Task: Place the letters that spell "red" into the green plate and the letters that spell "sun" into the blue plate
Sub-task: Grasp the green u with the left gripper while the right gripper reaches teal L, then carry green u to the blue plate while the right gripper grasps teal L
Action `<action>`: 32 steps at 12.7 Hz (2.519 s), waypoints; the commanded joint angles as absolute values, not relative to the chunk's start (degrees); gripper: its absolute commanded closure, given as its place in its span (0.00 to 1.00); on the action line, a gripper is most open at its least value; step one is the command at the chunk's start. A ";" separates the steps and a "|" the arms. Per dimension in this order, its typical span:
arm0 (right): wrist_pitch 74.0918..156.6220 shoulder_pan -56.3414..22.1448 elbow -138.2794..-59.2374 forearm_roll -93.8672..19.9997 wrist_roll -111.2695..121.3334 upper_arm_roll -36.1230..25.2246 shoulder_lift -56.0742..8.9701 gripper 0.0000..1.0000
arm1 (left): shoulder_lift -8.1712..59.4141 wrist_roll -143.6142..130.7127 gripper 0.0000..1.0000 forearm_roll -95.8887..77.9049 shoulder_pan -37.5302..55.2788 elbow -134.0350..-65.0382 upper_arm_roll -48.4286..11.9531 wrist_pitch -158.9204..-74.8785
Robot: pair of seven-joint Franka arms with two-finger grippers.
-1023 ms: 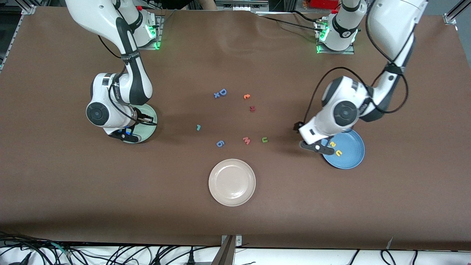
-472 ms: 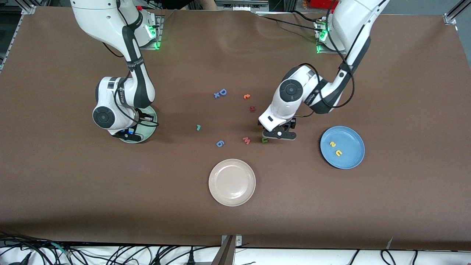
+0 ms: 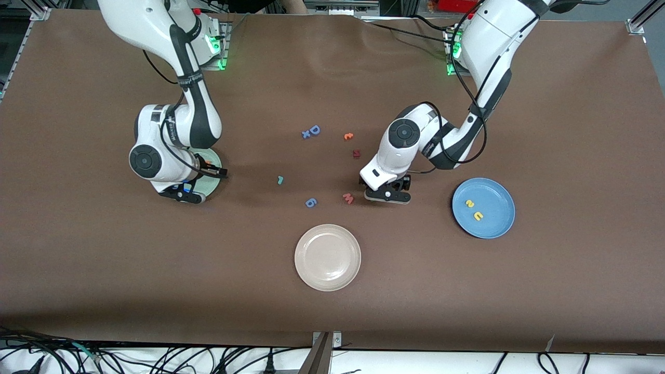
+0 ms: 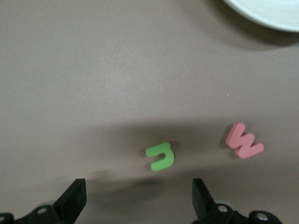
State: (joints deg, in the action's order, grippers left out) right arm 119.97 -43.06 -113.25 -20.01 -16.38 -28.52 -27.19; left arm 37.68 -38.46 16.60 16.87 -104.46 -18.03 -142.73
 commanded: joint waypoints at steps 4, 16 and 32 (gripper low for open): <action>120.84 -44.30 -104.86 -20.83 -34.43 -20.58 -30.40 0.01 | 41.75 -39.29 0.10 18.90 17.31 -100.99 -17.84 -147.83; 135.35 -49.04 -105.38 -20.83 -44.03 -16.44 -37.35 0.53 | 39.74 -38.68 0.97 18.90 16.97 -100.73 -17.75 -143.37; 133.09 -49.48 -105.03 -20.66 -44.30 -17.40 -36.48 0.89 | 32.79 13.84 0.96 5.73 -12.45 -101.93 -19.07 -121.29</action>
State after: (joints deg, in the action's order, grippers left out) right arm 135.61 -49.10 -105.76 -20.02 -45.16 -16.21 -36.87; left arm 34.82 6.36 9.04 -7.82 -97.80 -17.80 -121.62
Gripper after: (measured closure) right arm 0.819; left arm 0.700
